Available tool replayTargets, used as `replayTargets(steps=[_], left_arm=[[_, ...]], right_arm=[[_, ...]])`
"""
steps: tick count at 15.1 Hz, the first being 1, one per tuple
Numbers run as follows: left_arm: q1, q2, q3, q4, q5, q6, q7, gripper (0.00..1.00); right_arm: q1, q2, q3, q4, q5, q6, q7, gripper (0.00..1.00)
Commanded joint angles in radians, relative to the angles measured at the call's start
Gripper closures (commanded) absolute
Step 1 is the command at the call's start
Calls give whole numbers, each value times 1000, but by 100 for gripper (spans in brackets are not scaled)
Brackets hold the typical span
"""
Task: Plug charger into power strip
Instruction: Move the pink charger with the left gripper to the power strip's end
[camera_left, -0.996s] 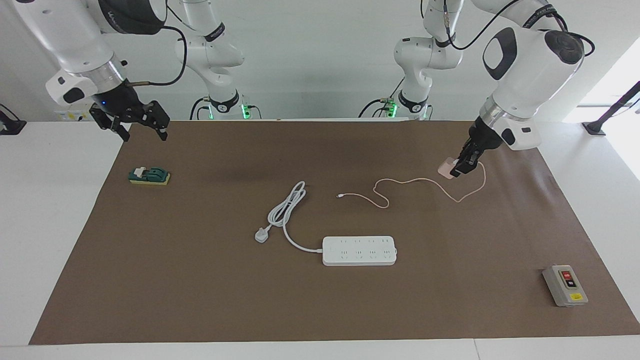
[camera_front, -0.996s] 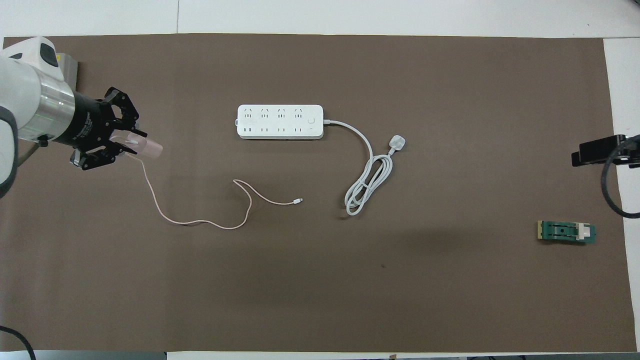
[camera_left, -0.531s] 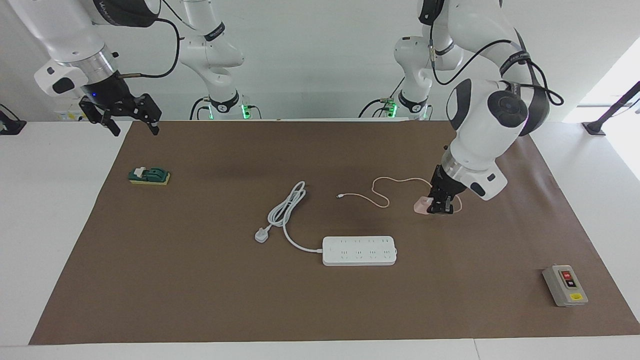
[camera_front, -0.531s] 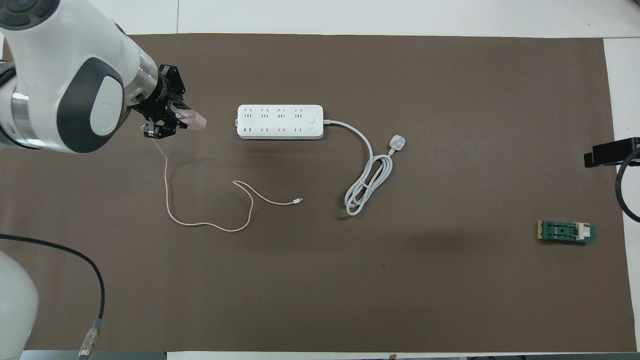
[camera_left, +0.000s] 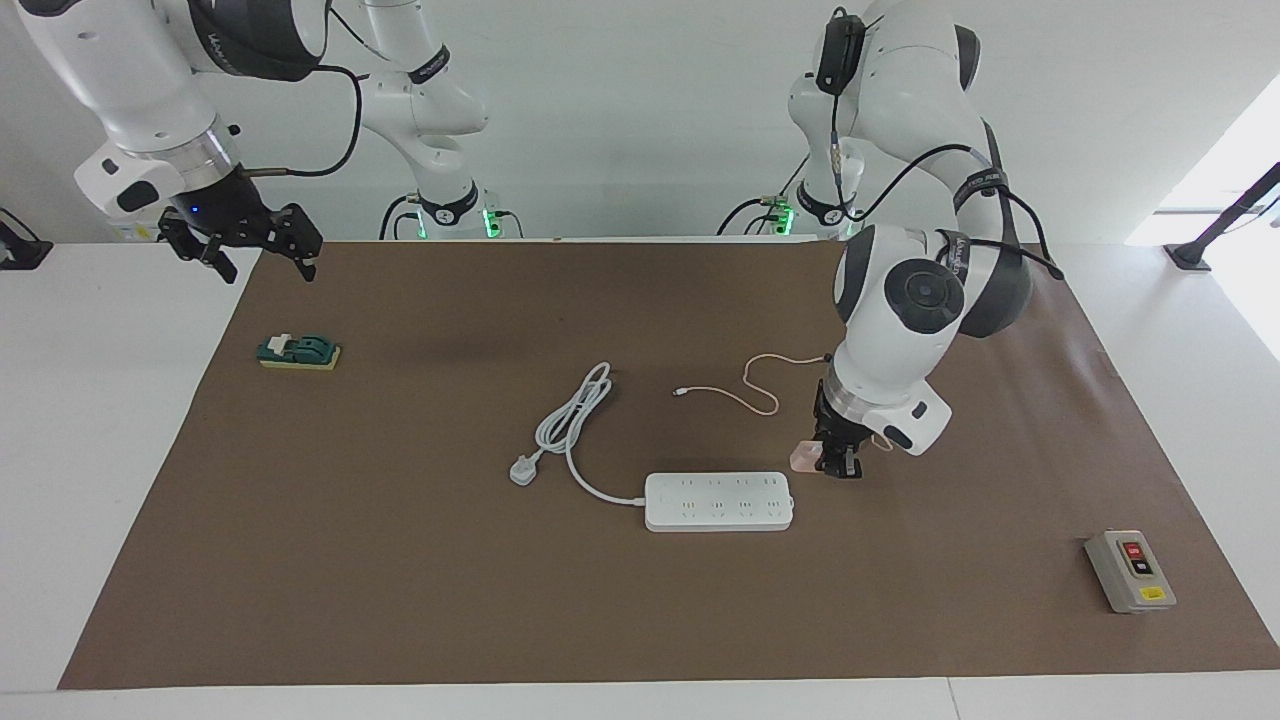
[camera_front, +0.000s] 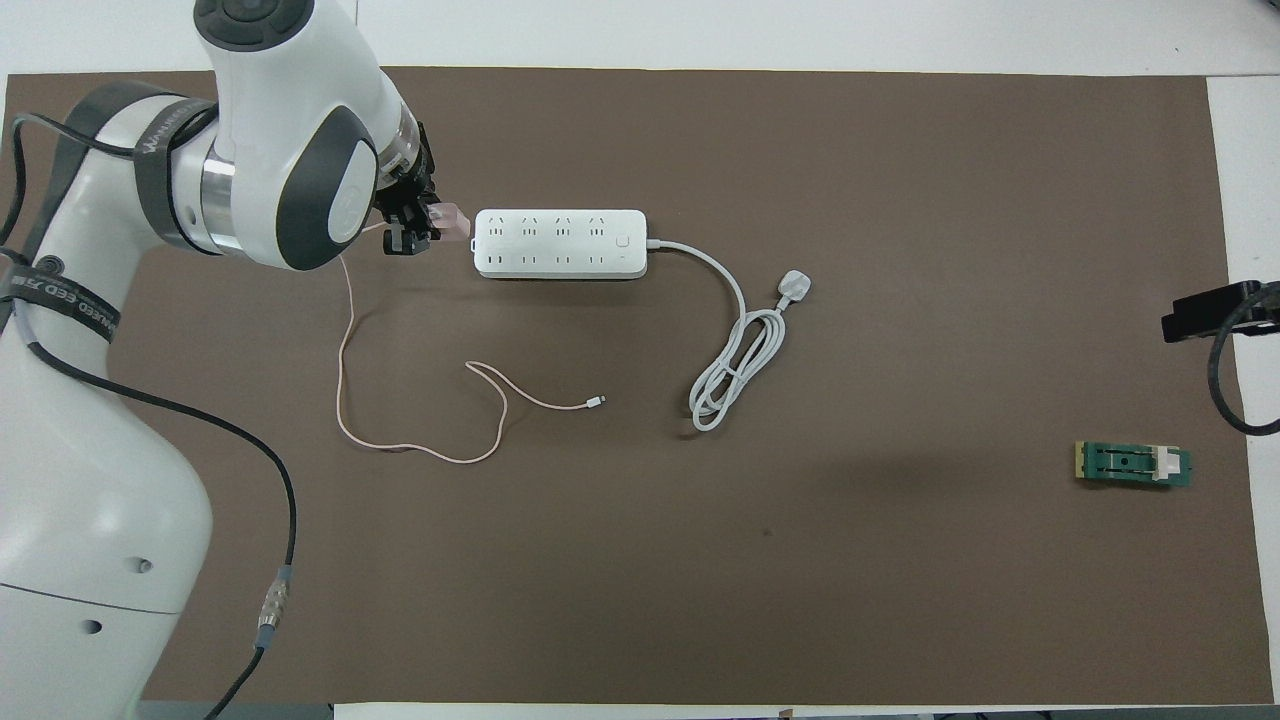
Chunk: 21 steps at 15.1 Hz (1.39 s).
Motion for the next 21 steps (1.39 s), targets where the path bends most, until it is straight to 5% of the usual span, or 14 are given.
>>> replayTargets(steps=[1,10,21], left_arm=[[-30,37,16,43,34,-14,-26,100],[-82,114,39,52,98,33,-129,100],[-86,111,41,38,69,81,-134,100]], right_arm=[[-32,-3,24,5,12,-19,-19,0],[-23,-13,25,-5,-10,-11,-17,0],[-28,-17,24,-8,-8,-19,-17,0]])
